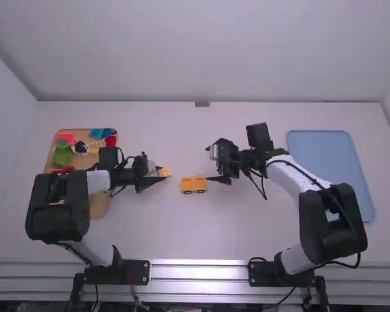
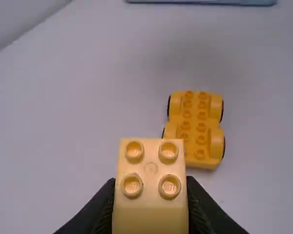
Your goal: Assemble lego blocks to make yellow taxi
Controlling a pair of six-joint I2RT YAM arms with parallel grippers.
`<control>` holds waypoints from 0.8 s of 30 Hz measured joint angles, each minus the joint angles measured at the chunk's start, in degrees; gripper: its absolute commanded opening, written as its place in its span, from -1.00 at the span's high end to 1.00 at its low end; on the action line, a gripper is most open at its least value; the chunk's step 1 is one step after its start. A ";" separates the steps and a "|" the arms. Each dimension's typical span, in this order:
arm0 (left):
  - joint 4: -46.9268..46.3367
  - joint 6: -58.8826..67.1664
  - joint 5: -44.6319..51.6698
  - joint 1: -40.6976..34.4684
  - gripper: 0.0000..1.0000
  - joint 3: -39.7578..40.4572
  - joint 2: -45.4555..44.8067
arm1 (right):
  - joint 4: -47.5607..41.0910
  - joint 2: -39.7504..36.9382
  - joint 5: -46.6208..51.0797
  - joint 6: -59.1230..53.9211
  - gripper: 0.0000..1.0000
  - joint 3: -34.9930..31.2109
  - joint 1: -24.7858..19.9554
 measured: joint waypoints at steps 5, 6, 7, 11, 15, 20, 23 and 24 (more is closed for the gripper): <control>0.87 -1.95 0.24 -3.58 0.76 0.00 0.00 | 14.62 0.00 -0.81 6.95 -0.98 -8.59 -0.15; 0.90 -2.58 0.20 -4.52 0.77 0.02 0.00 | 16.68 0.07 -1.73 8.09 -0.98 -10.14 -0.37; 0.92 -3.52 -0.07 -5.46 0.77 0.02 0.00 | 17.70 0.24 -2.58 8.55 -0.98 -11.02 -0.66; 0.00 -6.16 -1.55 -8.35 0.79 1.29 0.00 | 22.80 3.65 -5.14 11.28 -0.98 -11.80 -1.75; -1.97 -7.23 -3.76 -11.26 0.80 3.74 0.00 | 25.81 10.49 -7.56 14.21 -0.98 -11.39 -1.97; -2.08 -7.87 -6.03 -13.38 0.83 4.20 0.00 | 26.12 17.55 -8.46 11.93 -0.97 -10.19 0.20; -2.14 -8.09 -7.34 -13.86 0.81 4.20 0.00 | 27.50 20.79 -7.89 10.29 -0.98 -9.49 1.84; -2.19 -8.09 -7.48 -13.88 0.81 4.20 0.00 | 27.65 21.09 -7.74 10.23 -0.98 -9.33 2.03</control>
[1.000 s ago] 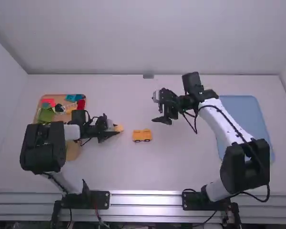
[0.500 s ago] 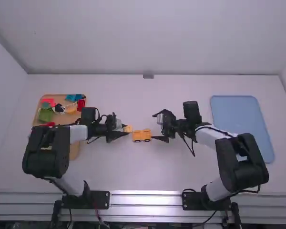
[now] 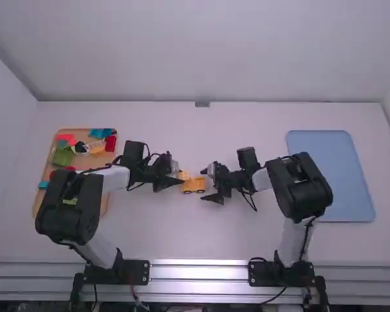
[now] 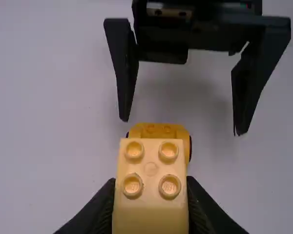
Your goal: Assemble lego blocks to make yellow taxi
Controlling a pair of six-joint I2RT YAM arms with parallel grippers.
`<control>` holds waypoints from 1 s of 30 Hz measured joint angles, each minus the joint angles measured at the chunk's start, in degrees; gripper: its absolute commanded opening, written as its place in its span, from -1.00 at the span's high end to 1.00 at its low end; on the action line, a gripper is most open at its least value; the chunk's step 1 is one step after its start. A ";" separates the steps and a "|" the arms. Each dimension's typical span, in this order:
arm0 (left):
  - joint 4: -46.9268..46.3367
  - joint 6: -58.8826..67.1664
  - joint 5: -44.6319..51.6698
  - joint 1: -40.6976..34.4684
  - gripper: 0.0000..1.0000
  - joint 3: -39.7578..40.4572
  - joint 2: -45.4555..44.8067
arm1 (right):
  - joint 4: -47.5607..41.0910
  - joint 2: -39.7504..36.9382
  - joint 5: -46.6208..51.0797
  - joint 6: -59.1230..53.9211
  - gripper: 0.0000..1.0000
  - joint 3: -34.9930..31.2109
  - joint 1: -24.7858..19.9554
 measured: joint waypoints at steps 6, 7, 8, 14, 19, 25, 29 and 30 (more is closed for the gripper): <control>-1.66 -0.17 -0.96 0.00 0.80 0.00 0.00 | 4.17 4.02 1.92 3.15 -0.98 4.00 0.52; -1.81 -0.17 -1.01 0.00 0.80 0.00 0.00 | 4.33 4.61 1.88 3.39 -0.98 4.52 0.52; -2.01 -0.17 -1.07 0.00 0.80 0.00 0.00 | 4.28 5.38 1.86 3.67 -0.98 5.22 0.52; -2.97 -0.17 -1.38 0.00 0.80 0.00 0.00 | 3.76 9.92 1.22 3.80 -0.98 7.50 1.33; -2.69 -0.17 -1.44 -0.28 0.80 0.00 0.00 | 4.46 10.54 0.79 2.78 -0.97 7.34 1.60; -2.49 -0.17 -2.75 -2.78 0.89 0.00 0.02 | 8.26 10.54 0.52 2.19 -0.64 5.77 1.64; -1.55 -0.20 -3.72 -3.39 0.91 0.00 0.04 | 7.93 10.54 0.48 0.68 -0.23 4.96 1.88; -1.22 -0.20 -3.82 -3.39 0.91 0.00 0.15 | 7.61 10.54 0.46 0.37 -0.19 4.96 1.88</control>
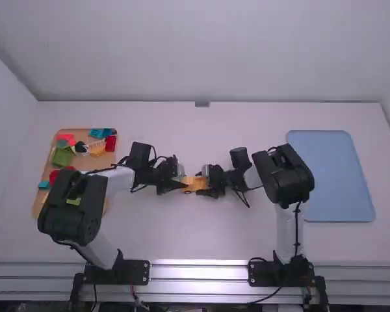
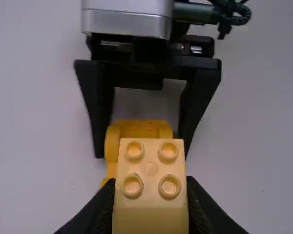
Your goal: Assemble lego blocks to make yellow taxi
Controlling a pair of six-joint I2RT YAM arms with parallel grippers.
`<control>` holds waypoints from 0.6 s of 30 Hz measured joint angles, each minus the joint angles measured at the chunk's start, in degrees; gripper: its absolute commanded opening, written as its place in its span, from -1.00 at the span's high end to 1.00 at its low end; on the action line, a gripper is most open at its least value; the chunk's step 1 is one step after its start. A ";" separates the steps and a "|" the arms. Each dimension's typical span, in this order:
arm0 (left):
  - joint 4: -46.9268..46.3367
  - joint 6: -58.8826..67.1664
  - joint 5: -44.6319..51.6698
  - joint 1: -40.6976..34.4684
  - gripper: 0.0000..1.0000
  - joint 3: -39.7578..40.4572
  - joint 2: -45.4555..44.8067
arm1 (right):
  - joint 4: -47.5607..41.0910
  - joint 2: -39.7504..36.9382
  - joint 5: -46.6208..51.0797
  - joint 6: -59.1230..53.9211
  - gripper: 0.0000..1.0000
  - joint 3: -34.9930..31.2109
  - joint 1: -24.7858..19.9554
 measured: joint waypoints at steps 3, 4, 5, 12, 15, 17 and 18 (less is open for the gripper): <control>1.25 -0.22 -0.37 0.02 0.90 0.00 1.18 | -0.72 0.00 -0.61 -1.20 -0.10 0.00 0.20; 1.46 -0.28 -0.42 0.00 0.90 0.02 1.44 | -0.72 0.00 -0.63 -1.16 -0.10 0.00 0.20; 2.03 -0.66 -0.52 0.00 0.89 0.00 2.25 | -0.68 0.00 -0.63 -1.33 -0.11 0.00 0.20; 2.21 -1.20 -0.63 0.02 0.90 0.02 5.01 | -0.81 -0.02 -0.68 -1.42 -0.15 0.00 0.20; 2.95 -1.18 -0.63 0.02 0.90 0.00 5.51 | -0.83 -0.02 -0.72 -1.44 -0.15 0.00 0.20; 4.17 -1.22 -0.59 0.00 0.90 0.00 6.12 | -0.87 0.00 -0.74 -1.40 -0.15 0.00 0.20; 4.35 -1.20 -0.61 0.02 0.90 0.00 6.25 | -0.94 -0.02 -0.72 -1.42 -0.15 0.00 0.20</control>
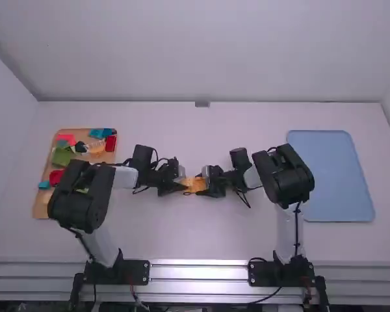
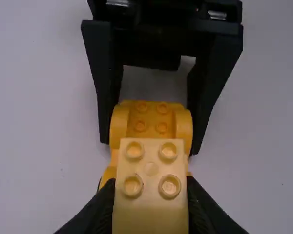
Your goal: Assemble lego blocks to make yellow taxi
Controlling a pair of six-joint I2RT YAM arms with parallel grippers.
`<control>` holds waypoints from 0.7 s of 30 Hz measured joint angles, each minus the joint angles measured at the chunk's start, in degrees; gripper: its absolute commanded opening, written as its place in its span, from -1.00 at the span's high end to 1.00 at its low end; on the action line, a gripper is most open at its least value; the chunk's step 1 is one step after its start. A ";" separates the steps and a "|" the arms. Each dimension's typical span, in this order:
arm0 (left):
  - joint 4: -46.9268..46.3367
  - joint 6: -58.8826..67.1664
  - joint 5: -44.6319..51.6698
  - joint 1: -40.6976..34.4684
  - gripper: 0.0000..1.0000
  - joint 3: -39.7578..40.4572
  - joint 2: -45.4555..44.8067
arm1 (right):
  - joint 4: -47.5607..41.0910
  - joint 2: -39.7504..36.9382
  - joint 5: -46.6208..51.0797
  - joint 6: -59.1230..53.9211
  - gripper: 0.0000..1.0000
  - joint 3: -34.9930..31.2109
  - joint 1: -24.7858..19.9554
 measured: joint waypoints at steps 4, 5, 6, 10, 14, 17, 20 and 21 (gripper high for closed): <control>0.39 0.00 0.11 0.00 0.89 0.00 0.72 | -0.28 0.02 -0.04 0.07 -0.15 0.00 0.00; 0.37 0.00 0.09 -0.02 0.90 0.02 0.72 | -0.28 0.00 -0.04 0.04 -0.15 0.00 0.00; 0.09 0.00 0.02 0.00 0.90 0.15 0.72 | -0.35 0.00 -0.07 0.04 -0.16 0.00 0.00; -0.28 -0.09 -1.11 -0.02 0.90 0.85 0.72 | -0.52 0.00 -0.07 -0.07 -0.16 0.00 0.00; -1.51 0.17 -0.85 -0.02 0.95 1.14 0.72 | -0.72 0.02 -0.26 -0.26 -0.17 0.00 0.00; -2.62 1.44 -0.20 -0.07 0.96 1.11 0.72 | -0.74 0.02 -0.33 -0.42 -0.17 0.00 0.00; -2.84 2.05 -0.15 -0.07 0.97 1.14 0.72 | -0.76 0.02 -0.31 -0.42 -0.17 0.00 0.00; -2.84 2.16 -0.17 -0.07 0.96 1.14 0.72 | -0.76 0.00 -0.35 -0.39 -0.16 0.02 0.00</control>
